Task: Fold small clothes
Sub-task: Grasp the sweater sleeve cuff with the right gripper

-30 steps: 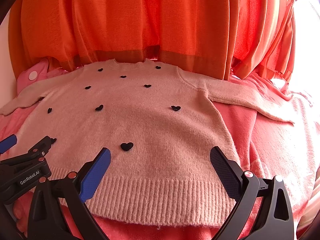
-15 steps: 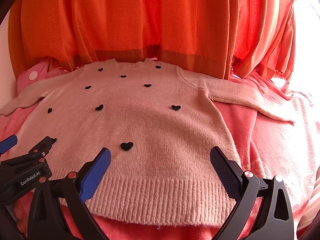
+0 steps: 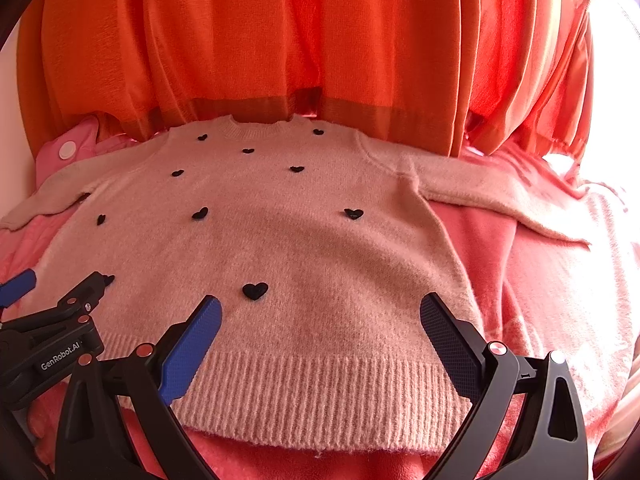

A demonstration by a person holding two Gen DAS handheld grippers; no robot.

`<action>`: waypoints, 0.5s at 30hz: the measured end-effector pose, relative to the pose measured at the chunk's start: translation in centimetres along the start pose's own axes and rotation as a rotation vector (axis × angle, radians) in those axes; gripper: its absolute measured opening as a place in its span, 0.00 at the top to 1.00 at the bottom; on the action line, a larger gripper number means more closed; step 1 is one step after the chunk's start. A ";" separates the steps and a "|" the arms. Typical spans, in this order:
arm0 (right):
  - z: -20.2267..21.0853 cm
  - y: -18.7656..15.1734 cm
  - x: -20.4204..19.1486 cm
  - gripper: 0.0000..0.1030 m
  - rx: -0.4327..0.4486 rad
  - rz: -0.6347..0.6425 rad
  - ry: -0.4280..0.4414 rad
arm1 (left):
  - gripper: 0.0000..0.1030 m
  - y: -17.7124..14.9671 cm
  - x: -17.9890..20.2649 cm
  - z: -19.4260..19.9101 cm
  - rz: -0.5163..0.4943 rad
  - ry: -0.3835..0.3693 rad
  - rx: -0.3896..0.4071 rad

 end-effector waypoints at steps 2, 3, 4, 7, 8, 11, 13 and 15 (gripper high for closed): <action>0.3 1.2 1.8 0.05 -0.023 -0.084 0.046 | 0.05 0.1 -0.2 -0.1 0.022 -0.026 -0.029; 0.4 2.1 3.3 0.05 -0.018 -0.124 0.040 | 0.05 0.4 -0.4 -0.1 0.030 -0.038 -0.043; 0.5 3.1 5.1 0.05 -0.008 -0.157 0.030 | 0.05 0.8 -0.7 0.0 0.032 -0.047 -0.044; -0.7 6.1 12.5 0.05 0.028 -0.217 -0.056 | 0.05 2.6 -1.4 -0.3 0.021 -0.026 -0.041; -1.7 6.8 16.2 0.05 0.030 -0.238 -0.119 | 0.05 3.1 -1.5 -0.6 0.022 -0.024 -0.041; -5.2 6.5 25.4 0.05 -0.015 -0.344 -0.247 | 0.05 5.2 -1.2 -2.9 0.045 -0.027 -0.058; -7.8 5.5 30.8 0.09 -0.063 -0.440 -0.309 | 0.05 6.2 -1.1 -4.4 0.062 -0.027 -0.065; -9.5 4.5 33.9 0.10 -0.099 -0.513 -0.339 | 0.05 7.4 -0.4 -6.4 0.084 -0.032 -0.067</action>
Point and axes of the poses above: each gripper's, at about its wrist camera, not at the fingertips, and z roughly against the way its jaws point, x to its right, y to its top, the point moved 8 cm from there along -z, roughly the way its jaws point, and after that the axes turned 10 degrees about x, right-handed, at the moved point
